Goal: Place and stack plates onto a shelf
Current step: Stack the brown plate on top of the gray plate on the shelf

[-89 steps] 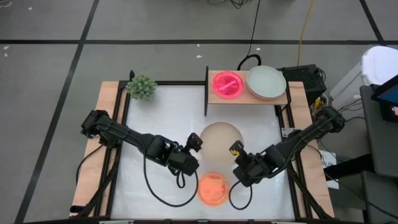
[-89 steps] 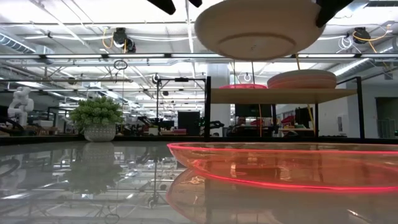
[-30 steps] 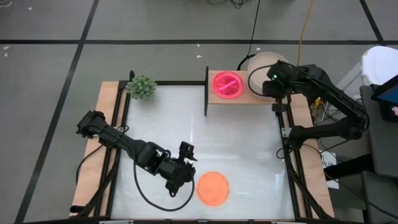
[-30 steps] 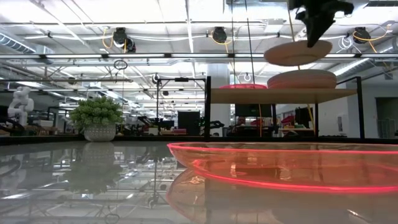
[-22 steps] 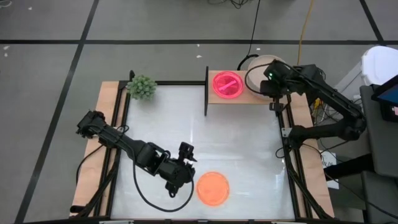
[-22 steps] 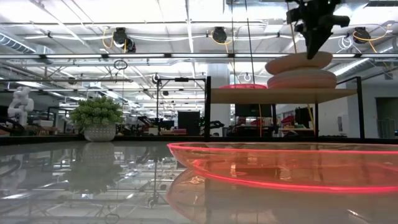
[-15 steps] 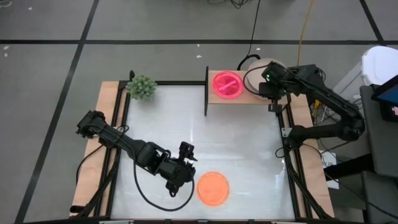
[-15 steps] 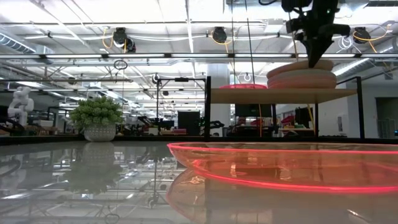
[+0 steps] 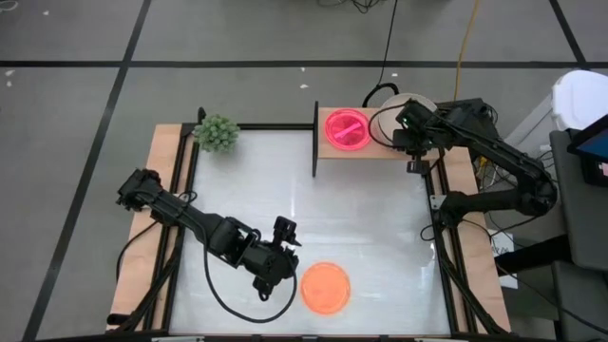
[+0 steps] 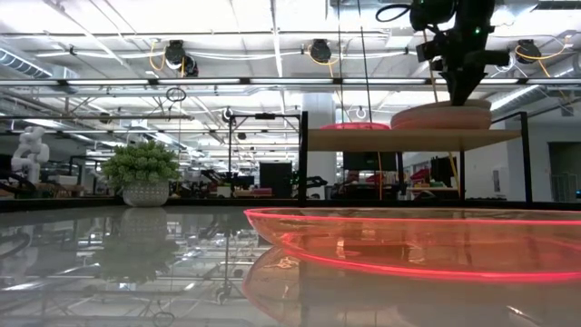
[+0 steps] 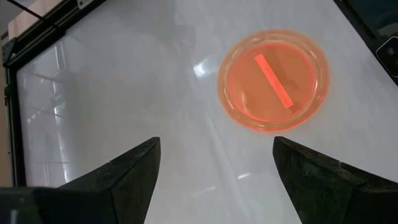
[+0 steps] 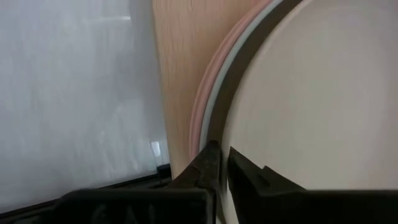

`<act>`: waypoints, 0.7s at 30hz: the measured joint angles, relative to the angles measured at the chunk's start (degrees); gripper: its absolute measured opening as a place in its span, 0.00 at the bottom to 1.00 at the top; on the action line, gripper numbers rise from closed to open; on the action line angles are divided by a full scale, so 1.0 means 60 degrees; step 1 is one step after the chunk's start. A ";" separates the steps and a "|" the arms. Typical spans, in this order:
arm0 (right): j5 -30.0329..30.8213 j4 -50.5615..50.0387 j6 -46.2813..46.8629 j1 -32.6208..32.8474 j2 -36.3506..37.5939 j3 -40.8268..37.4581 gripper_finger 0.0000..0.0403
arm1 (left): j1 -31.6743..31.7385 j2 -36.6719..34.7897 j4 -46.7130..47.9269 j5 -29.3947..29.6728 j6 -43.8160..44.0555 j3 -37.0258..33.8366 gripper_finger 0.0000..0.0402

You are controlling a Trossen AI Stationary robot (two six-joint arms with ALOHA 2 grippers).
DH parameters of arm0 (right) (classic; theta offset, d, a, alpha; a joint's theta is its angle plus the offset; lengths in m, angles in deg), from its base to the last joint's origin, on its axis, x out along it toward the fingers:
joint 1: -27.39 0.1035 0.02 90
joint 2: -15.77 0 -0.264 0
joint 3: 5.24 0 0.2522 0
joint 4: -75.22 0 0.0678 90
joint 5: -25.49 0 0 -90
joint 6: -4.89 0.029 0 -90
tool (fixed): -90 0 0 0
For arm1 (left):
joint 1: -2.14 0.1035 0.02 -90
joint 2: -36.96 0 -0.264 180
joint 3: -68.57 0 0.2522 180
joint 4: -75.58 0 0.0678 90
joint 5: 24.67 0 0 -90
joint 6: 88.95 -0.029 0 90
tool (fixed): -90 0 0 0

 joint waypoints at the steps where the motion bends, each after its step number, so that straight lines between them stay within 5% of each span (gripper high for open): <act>1: -0.0001 0.0050 -0.0003 0.0000 0.0003 -0.0003 0.04 | 0.0000 0.0000 0.0000 0.0000 0.0004 0.0000 0.78; 21: -0.0031 0.0376 0.0242 0.0009 0.1010 -0.0007 0.30 | 0.0171 0.0015 -0.1335 -0.0007 -0.0320 -0.1696 0.78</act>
